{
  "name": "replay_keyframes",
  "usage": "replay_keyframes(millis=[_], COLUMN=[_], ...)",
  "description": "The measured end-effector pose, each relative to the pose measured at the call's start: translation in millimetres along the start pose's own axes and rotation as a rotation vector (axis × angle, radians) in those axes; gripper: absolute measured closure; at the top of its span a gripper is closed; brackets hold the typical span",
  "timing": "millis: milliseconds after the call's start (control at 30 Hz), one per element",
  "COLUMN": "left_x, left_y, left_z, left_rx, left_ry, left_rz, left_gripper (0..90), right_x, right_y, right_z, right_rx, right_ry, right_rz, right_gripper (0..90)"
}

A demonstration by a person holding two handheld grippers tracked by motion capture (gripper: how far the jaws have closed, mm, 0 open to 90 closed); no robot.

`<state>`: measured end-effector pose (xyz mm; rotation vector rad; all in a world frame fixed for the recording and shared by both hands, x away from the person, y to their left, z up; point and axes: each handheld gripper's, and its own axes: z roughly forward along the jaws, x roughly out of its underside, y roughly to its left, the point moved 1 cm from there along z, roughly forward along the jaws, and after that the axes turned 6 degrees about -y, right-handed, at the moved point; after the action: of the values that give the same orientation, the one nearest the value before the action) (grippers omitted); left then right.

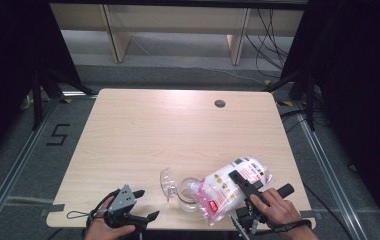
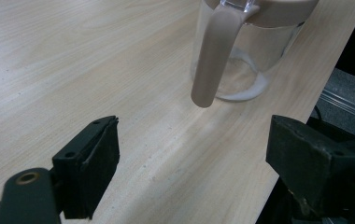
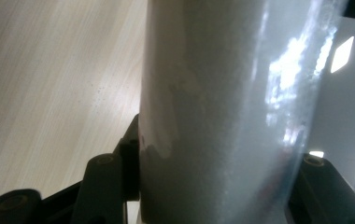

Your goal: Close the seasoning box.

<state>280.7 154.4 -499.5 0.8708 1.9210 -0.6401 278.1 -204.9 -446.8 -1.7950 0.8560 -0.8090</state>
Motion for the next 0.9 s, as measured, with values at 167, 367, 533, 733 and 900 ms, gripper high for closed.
replay_keyframes(millis=[167, 367, 533, 733, 900], left_x=[0.6, 0.6, 0.7, 0.6, 0.4], left_y=[0.2, -1.2, -2.7, -1.2, -0.6], left_z=[-0.2, 0.7, 1.7, 0.5, 0.2], left_rx=[-0.012, -0.007, -0.006, -0.007, -0.007], left_ry=[0.010, 0.000, -0.017, 0.002, -0.002], left_rz=[-0.005, -0.018, -0.035, -0.017, -0.009], left_gripper=[17.2, 17.1, 17.1, 17.1, 17.1], right_x=[-1.1, -0.5, 0.7, 0.6, -1.5], right_y=[-0.5, -0.2, -5.8, -6.1, -5.7], right_z=[0.7, -0.6, -2.4, -3.8, -2.5], right_rx=[-0.014, -0.013, -0.002, -0.001, -0.002], right_ry=[0.012, 0.023, 0.020, 0.038, 0.028], right_rz=[-0.028, -0.020, -0.069, -0.082, -0.116], right_gripper=[50.1, 50.2, 50.3, 50.4, 50.5])
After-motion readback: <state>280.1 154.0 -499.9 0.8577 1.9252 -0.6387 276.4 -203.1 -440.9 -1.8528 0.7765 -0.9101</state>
